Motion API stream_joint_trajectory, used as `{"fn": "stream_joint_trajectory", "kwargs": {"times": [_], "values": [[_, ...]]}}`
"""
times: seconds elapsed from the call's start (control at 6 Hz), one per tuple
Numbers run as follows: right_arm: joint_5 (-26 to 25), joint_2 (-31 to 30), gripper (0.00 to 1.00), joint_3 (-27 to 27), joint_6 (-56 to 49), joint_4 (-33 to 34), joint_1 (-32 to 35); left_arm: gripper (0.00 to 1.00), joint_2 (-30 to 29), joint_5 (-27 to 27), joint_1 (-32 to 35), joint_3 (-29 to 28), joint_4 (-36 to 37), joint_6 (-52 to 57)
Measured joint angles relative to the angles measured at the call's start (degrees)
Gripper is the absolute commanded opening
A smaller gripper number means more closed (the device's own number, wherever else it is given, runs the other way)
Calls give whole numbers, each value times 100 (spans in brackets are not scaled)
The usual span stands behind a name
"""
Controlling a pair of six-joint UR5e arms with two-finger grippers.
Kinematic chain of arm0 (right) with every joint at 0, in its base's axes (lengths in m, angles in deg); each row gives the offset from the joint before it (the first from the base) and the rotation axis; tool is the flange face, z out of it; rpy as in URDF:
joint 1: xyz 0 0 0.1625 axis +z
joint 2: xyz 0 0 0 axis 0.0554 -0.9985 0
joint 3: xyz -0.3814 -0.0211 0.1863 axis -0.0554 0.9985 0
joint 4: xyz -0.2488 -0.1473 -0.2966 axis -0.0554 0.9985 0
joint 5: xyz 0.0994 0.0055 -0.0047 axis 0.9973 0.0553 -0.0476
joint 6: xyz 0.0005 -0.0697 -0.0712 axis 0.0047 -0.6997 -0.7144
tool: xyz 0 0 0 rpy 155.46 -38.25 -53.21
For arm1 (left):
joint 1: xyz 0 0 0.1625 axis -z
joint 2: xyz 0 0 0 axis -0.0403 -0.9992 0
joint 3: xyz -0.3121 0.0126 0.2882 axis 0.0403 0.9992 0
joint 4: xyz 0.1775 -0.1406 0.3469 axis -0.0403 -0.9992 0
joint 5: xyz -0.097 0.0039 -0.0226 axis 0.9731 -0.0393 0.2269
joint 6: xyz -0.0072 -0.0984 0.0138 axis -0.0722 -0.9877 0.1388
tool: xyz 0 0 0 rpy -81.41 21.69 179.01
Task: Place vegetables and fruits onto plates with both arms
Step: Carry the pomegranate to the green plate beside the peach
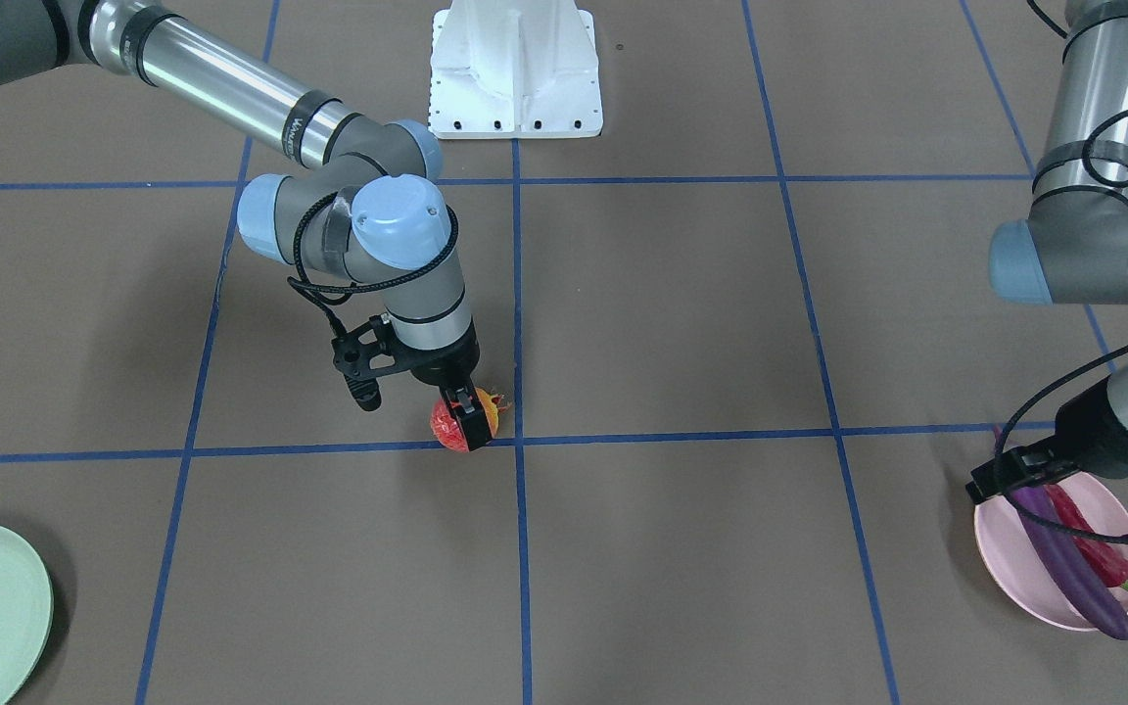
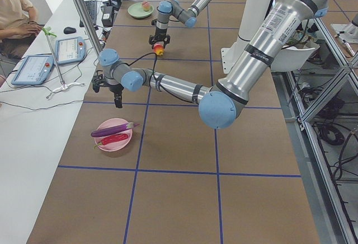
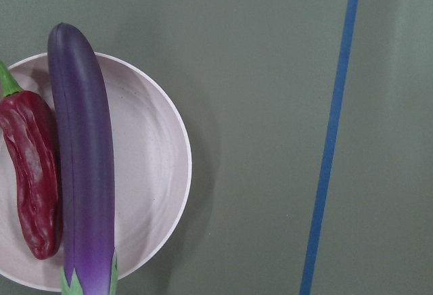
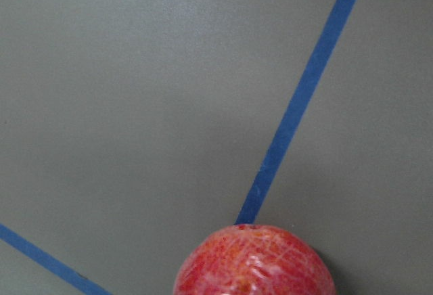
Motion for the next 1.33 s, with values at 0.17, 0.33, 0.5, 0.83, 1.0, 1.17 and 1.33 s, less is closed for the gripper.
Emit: {"fn": "stream_joint_trajectory", "kwargs": {"times": [0.17, 0.33, 0.5, 0.83, 1.0, 1.17, 1.33], "values": [[8, 5, 0, -8, -16, -24, 2, 100, 0, 0, 0, 13, 1, -4], [61, -8, 0, -92, -129, -12, 84, 100, 1, 3, 0, 44, 7, -15], [334, -80, 0, -192, -508, 28, 378, 100, 1, 7, 0, 73, 14, -21], [967, -591, 0, -216, -2562, 49, 1443, 100, -17, 25, -28, 106, 18, -87], [1064, -847, 0, -69, -3772, 44, 1933, 100, -25, 24, -97, 171, 18, -234], [1104, -977, 0, 270, -4942, 42, 2403, 100, -22, 14, -168, 238, 19, -362], [1114, -1037, 0, 685, -6018, 41, 2828, 100, -22, 11, -198, 268, 18, -422]]}}
